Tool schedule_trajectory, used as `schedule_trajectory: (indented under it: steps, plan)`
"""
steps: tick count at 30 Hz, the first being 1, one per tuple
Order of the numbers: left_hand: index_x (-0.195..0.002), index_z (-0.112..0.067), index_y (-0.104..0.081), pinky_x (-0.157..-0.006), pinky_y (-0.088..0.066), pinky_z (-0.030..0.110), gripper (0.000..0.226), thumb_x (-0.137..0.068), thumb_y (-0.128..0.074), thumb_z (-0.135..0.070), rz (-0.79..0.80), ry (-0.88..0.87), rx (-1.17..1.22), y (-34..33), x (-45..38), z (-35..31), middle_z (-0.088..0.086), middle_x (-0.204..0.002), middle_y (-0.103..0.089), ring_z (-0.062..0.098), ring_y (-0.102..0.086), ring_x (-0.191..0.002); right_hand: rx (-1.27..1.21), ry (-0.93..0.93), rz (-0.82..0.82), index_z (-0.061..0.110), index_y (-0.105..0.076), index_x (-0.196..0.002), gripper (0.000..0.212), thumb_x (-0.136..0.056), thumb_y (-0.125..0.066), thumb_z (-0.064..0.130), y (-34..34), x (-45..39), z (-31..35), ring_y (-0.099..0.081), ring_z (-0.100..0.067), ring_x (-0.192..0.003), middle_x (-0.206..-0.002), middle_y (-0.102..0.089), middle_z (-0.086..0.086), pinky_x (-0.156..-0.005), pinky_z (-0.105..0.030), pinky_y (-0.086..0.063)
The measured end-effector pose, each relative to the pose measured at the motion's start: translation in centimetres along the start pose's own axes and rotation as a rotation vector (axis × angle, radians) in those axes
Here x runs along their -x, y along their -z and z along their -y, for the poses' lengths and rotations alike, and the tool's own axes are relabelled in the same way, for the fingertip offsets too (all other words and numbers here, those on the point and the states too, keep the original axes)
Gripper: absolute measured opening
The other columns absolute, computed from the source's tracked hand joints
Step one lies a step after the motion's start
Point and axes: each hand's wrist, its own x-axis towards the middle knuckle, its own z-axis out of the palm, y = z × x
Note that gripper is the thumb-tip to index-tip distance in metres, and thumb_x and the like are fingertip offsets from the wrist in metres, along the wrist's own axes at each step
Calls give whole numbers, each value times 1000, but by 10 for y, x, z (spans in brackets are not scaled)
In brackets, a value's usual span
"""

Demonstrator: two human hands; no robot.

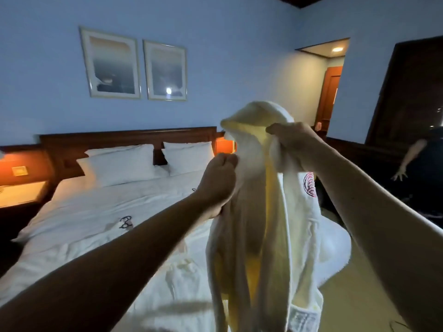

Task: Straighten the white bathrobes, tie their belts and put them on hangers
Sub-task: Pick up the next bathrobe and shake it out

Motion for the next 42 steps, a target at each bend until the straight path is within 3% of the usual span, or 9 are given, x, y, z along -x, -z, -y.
schedule_trajectory:
  steps: [9,13,17,20,26,32,35,39,42]
  plan:
    - [-108,-4,-68,-80,-55,60,34,-84,-54,-23,-118,87,-162,186,56,-55,24,-100,-70,36,-69,-89,-313,-95,653,14,-66,-74,38,-89,-46,43,-149,111,56,-60,-23,-65,-74,-65,-9,-67,-31,-46]
    - [-85,-20,-69,-66,-52,22,8,-84,-75,-16,-34,56,-332,252,87,-69,4,-89,-70,11,-67,-79,-133,24,654,9,-66,-80,23,-91,-48,18,-197,138,67,-61,-25,-76,-81,-65,-13,-70,-37,-50]
    - [-106,-32,-57,-74,-51,29,67,-53,-97,-35,109,45,-1111,327,115,-80,-10,-98,-62,9,-61,-89,315,428,540,13,-70,-76,24,-94,-55,18,-227,147,60,-58,-22,-74,-77,-66,-9,-61,-29,-42]
    - [-105,-32,-61,-74,-46,31,47,-66,-87,-27,154,103,-1609,386,135,-81,-7,-97,-56,17,-56,-92,485,526,351,15,-62,-68,30,-96,-52,19,-238,140,41,-60,-28,-73,-70,-61,-6,-56,-29,-39]
    - [-84,-32,-47,-68,-44,38,16,-86,-62,-29,-136,-26,-1639,478,169,-77,-5,-81,-48,24,-54,-81,473,506,233,21,-64,-100,24,-95,-46,5,-236,136,34,-57,-28,-82,-89,-62,-9,-66,-29,-41]
    - [-91,-46,-40,-69,-47,33,52,-65,-72,-78,-45,-59,-1568,498,203,-83,-17,-86,-52,7,-52,-80,211,427,128,13,-75,-99,36,-79,-46,21,-253,137,53,-65,-35,-82,-83,-69,-13,-66,-33,-49]
    - [-104,-39,-50,-74,-52,38,61,-61,-81,-69,-180,3,-1477,503,208,-81,-10,-92,-59,14,-58,-84,77,475,165,14,-72,-88,31,-82,-44,24,-259,140,56,-62,-30,-77,-75,-66,-6,-61,-30,-43]
    - [-87,-28,-51,-75,-53,44,32,-75,-46,-57,-296,22,-1509,503,196,-72,-1,-95,-63,27,-63,-90,9,675,235,5,-69,-97,21,-99,-49,10,-267,153,63,-57,-22,-82,-85,-65,-5,-72,-35,-45]
    - [-91,-17,-48,-64,-45,37,14,-83,-56,-26,-381,2,-1417,470,186,-50,9,-90,-59,34,-60,-83,-139,695,210,5,-59,-85,20,-100,-50,13,-274,167,79,-48,-9,-67,-73,-55,-2,-60,-30,-37]
